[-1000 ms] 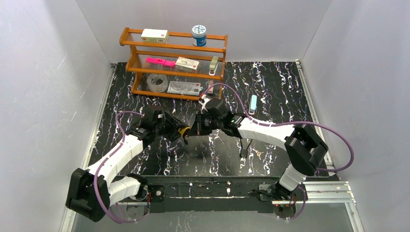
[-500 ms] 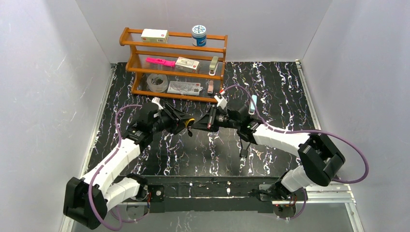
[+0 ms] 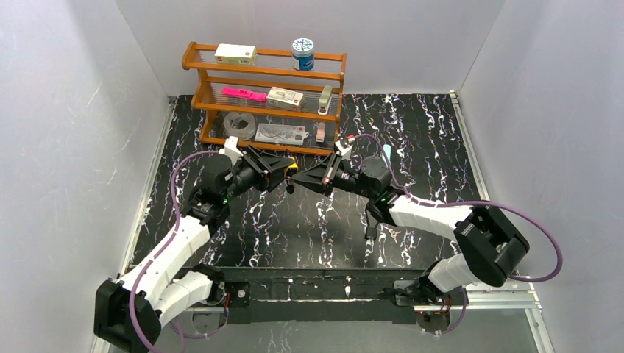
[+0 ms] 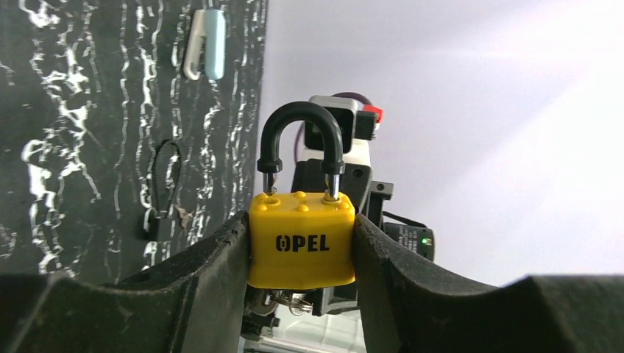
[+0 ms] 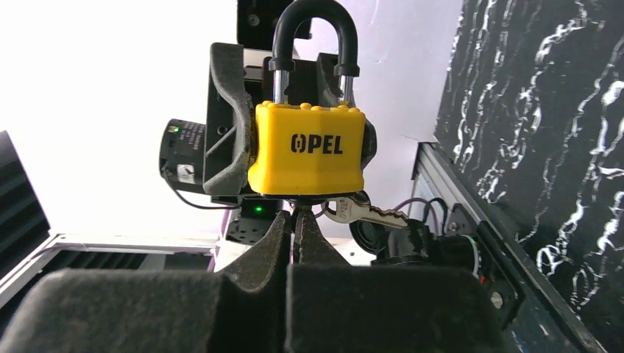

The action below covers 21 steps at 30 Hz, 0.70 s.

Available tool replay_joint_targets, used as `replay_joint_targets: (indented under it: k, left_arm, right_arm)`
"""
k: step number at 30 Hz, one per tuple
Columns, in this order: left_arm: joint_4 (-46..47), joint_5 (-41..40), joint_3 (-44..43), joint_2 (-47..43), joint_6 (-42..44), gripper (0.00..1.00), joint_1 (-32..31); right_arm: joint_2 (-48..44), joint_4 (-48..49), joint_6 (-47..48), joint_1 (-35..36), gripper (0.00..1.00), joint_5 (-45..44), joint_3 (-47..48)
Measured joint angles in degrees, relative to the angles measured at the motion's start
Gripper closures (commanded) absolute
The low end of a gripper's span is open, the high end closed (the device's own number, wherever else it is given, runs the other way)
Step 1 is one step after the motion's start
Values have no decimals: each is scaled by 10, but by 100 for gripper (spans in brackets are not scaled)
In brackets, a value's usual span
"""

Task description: Unlock with the key

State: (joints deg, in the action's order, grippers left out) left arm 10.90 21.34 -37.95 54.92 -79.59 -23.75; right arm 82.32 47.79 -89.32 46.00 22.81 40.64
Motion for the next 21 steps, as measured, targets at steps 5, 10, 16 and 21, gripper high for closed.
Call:
replay_joint_targets:
  k: [5,10,16,21]
  left_arm:
    - [53,3,12,-8,-30,90,0]
    - [80,5,23,-13,-50,90,-3]
    - [128,5,34,-13,-81,90,-6]
    - [140,2,35,-13,-79,91,-7]
  right_arm:
    - [-4,33,-36,1,99,-4,-2]
    - [-4,67,-71,7,99,-17,-17]
    - [-4,102,-107,12,99,-28,-22]
    - [-8,90,-87,13,94,-29,-16]
